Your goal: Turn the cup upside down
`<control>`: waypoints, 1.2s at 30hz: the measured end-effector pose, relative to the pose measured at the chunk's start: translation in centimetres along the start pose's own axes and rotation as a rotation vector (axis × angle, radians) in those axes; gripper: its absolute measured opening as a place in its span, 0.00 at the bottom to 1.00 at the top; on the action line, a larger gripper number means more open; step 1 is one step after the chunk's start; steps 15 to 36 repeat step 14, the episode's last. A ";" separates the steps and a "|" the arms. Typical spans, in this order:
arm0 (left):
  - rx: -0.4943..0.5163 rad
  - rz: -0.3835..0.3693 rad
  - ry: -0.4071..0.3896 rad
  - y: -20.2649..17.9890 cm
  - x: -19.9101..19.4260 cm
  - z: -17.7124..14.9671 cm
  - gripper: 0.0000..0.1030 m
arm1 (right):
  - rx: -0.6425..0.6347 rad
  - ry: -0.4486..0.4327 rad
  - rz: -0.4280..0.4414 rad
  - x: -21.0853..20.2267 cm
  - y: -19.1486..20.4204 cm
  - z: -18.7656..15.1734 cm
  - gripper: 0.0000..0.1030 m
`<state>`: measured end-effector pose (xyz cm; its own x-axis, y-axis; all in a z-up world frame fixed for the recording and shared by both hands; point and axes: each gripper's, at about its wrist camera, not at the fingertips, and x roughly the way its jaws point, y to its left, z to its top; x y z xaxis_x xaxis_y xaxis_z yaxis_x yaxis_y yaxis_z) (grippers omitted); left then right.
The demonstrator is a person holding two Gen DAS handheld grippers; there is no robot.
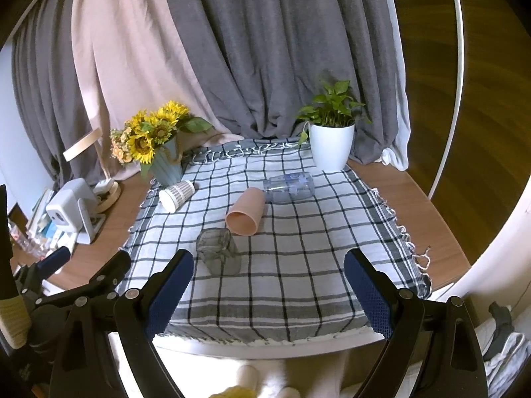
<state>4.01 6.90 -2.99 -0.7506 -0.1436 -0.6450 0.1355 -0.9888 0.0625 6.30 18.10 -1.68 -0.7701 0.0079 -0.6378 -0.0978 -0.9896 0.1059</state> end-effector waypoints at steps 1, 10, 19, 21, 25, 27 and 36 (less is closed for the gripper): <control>0.000 0.000 0.000 0.0 0.0 0.0 0.99 | 0.000 0.001 0.000 0.0 0.0 0.0 0.89; 0.001 0.007 0.004 0.2 0.4 0.4 0.99 | 0.002 0.010 -0.001 0.6 0.0 0.1 0.89; 0.003 0.009 0.005 0.3 0.6 0.5 0.99 | 0.001 0.016 -0.001 1.0 0.3 0.1 0.89; 0.003 0.009 0.005 0.3 0.6 0.5 0.99 | 0.001 0.016 -0.001 1.0 0.3 0.1 0.89; 0.003 0.009 0.005 0.3 0.6 0.5 0.99 | 0.001 0.016 -0.001 1.0 0.3 0.1 0.89; 0.003 0.009 0.005 0.3 0.6 0.5 0.99 | 0.001 0.016 -0.001 1.0 0.3 0.1 0.89; 0.003 0.009 0.005 0.3 0.6 0.5 0.99 | 0.001 0.016 -0.001 1.0 0.3 0.1 0.89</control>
